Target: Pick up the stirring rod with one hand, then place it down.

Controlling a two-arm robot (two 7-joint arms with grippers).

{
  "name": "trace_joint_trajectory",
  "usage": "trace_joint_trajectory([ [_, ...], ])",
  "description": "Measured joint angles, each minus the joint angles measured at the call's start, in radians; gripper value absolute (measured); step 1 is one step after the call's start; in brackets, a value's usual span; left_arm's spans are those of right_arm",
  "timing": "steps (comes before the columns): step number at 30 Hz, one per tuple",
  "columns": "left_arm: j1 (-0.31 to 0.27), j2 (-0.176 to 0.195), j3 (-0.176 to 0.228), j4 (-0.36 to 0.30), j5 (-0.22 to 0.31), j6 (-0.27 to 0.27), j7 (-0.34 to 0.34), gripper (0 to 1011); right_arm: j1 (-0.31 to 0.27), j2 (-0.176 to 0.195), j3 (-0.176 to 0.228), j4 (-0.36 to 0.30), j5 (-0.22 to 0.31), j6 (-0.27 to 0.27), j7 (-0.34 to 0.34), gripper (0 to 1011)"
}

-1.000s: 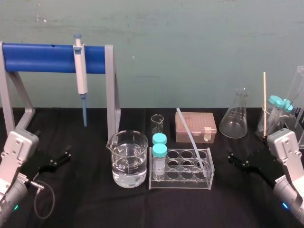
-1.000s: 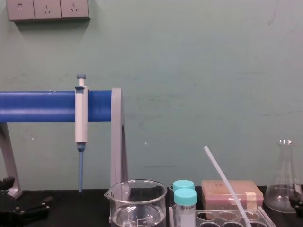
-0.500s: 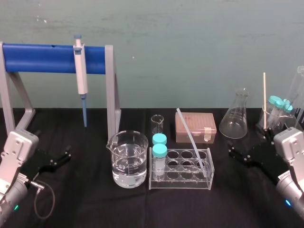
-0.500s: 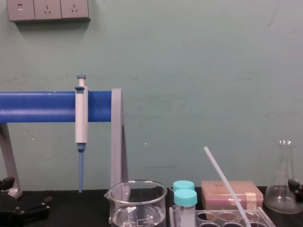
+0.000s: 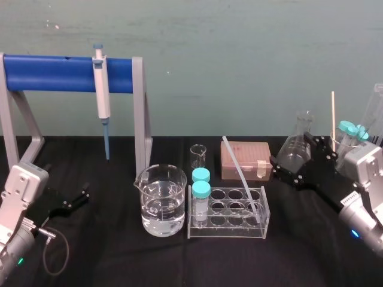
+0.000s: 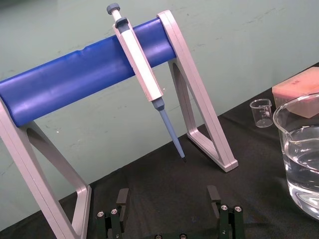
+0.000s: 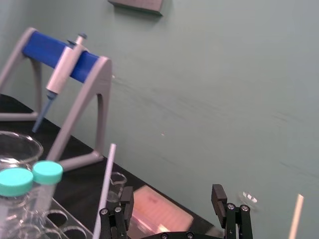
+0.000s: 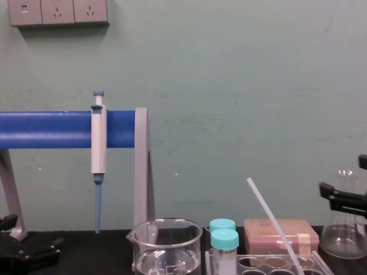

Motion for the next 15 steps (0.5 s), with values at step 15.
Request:
trace_joint_trajectory([
  [15, 0.000, 0.000, 0.000, 0.000, 0.000, 0.000, 0.000, 1000, 0.132, -0.067, -0.028, 0.143, 0.057, -0.046, 0.230, 1000],
])
